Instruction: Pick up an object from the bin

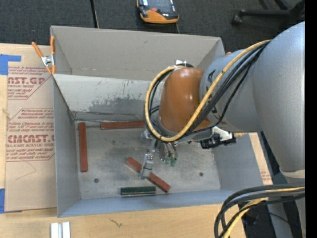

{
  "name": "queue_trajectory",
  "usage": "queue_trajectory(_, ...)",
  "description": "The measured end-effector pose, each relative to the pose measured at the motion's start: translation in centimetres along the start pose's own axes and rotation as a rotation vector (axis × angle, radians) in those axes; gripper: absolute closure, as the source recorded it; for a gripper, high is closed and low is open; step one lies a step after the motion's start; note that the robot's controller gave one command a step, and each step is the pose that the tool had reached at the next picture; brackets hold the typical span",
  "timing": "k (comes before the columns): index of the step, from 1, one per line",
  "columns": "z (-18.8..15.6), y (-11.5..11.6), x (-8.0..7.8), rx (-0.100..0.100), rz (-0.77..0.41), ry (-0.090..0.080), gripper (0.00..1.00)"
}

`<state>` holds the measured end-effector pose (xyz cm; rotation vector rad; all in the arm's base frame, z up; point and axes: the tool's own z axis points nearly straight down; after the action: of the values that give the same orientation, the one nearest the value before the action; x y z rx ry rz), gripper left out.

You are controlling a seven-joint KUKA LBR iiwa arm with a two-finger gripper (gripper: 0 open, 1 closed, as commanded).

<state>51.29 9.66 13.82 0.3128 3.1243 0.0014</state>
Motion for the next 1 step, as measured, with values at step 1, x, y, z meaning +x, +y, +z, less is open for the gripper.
queue_trajectory(1,6.6,0.41,0.64,-0.001,0.131,0.0,0.0)
